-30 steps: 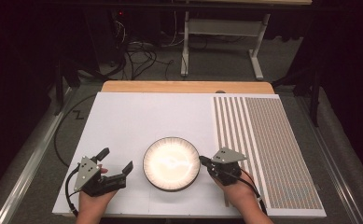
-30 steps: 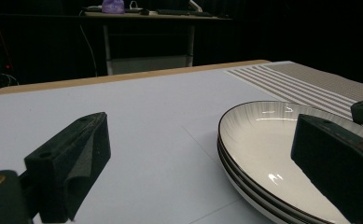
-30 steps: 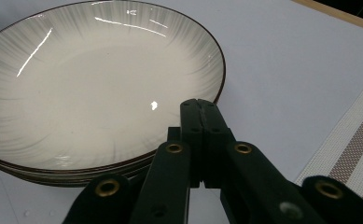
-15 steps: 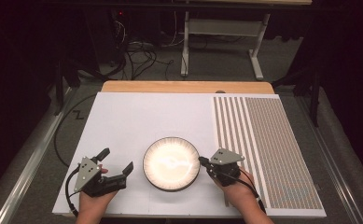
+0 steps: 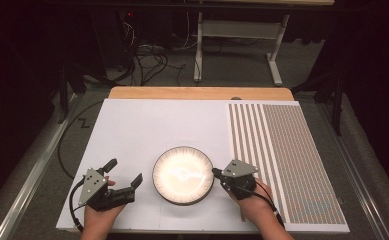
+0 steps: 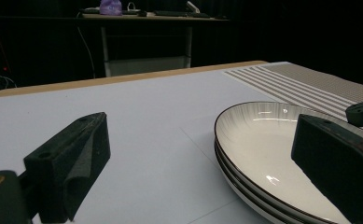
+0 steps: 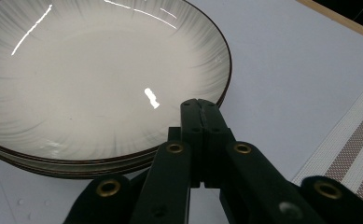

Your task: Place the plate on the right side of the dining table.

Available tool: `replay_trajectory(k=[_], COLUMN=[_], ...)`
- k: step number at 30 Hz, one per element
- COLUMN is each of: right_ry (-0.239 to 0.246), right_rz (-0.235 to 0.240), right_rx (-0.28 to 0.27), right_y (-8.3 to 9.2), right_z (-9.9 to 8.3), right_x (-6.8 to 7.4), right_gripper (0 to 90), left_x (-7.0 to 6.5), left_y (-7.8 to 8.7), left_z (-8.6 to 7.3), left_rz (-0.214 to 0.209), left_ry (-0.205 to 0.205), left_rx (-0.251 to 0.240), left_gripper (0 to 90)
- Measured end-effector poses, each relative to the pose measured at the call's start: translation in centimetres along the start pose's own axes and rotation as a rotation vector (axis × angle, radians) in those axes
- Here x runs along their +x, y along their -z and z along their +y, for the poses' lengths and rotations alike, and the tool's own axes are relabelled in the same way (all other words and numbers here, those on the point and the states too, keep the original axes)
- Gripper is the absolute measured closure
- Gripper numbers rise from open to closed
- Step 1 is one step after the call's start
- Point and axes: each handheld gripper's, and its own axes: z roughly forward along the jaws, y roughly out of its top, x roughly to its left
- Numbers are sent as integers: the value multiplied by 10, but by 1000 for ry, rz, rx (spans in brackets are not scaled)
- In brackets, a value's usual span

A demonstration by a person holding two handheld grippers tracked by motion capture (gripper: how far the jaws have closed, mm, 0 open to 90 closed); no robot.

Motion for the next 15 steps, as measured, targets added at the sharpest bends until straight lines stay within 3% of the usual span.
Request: replay_trajectory(k=[15], right_ry=[-31], right_rz=[25], right_rx=[-10], right_y=[0], right_z=[-1], right_x=[-3], right_gripper=[900], left_x=[0], left_y=[0], left_z=[0], left_rz=[-3], left_ry=[4], left_rx=[0], left_gripper=[51])
